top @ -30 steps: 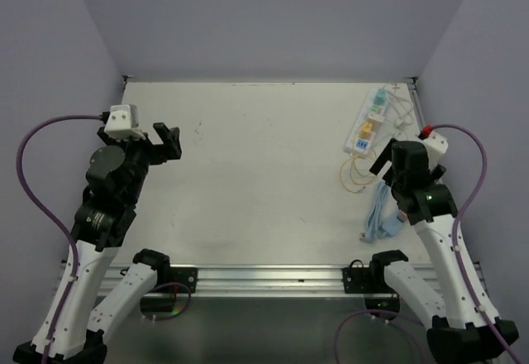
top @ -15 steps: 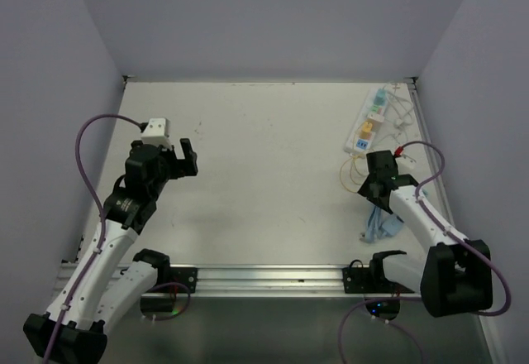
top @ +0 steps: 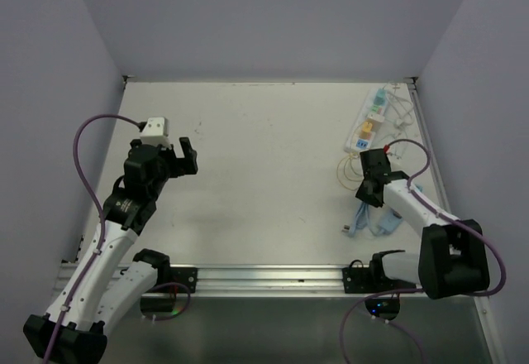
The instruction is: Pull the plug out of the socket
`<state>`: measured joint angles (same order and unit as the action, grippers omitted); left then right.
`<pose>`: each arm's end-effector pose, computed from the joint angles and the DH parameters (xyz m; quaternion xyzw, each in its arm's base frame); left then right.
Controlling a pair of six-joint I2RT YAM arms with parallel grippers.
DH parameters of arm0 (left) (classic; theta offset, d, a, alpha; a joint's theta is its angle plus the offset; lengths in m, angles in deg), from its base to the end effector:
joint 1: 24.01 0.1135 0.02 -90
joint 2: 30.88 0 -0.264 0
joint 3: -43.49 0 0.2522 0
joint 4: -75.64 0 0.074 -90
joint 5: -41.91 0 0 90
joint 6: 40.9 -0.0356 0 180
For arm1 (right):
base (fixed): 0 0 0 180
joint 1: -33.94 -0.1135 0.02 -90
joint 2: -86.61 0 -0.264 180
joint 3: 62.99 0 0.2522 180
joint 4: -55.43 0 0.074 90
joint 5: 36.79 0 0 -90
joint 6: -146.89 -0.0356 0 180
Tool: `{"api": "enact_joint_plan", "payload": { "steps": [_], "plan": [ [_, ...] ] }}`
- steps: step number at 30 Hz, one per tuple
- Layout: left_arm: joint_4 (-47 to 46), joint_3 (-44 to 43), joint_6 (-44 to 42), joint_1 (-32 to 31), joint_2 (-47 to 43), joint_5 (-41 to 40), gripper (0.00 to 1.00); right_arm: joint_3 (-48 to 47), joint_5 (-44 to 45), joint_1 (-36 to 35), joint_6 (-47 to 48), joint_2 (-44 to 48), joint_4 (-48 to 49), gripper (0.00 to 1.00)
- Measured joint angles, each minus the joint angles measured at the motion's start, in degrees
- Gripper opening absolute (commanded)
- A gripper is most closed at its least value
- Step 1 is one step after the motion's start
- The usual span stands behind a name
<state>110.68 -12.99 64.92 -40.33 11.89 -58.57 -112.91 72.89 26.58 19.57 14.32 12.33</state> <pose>0.1676 -0.0423 0.3129 -0.0479 0.8225 -0.0830 0.5606 0.2173 0.0160 0.1712 0.2839 0.9207 -0.0749 0.2571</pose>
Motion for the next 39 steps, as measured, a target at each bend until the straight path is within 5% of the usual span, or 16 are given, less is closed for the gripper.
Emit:
{"api": "enact_joint_plan", "payload": {
  "steps": [8, 23, 26, 30, 32, 39],
  "plan": [
    [-0.61, 0.00, -0.02, 0.00, -0.17, 0.07, 1.00, -5.81, -3.45, -18.45, -0.76, -3.67, 0.66, 0.00],
    [-0.48, 0.00, 0.13, 0.00, -2.54, -3.04, 0.99, -43.21, -7.30, -48.59, -0.79, -37.35, 5.90, 0.00],
    [-0.35, 0.00, 0.17, 0.00, -3.61, -4.57, 1.00, -50.73, -7.58, -50.64, -0.55, -42.16, 6.03, 0.14],
    [-0.44, 0.11, 0.17, 0.00, -4.96, -5.79, 1.00, -58.93, -7.54, -50.84, -0.57, -47.15, 6.14, 0.56],
    [-0.42, 0.22, 0.17, 0.00, -5.07, -5.81, 1.00, -61.66, -7.63, -50.69, -0.20, -48.39, 6.38, 0.65],
    [-0.74, 0.63, 0.09, 0.00, -4.72, -3.17, 0.99, -61.96, -4.90, -50.42, 1.53, -47.23, 5.25, 0.70]
  ]
}}
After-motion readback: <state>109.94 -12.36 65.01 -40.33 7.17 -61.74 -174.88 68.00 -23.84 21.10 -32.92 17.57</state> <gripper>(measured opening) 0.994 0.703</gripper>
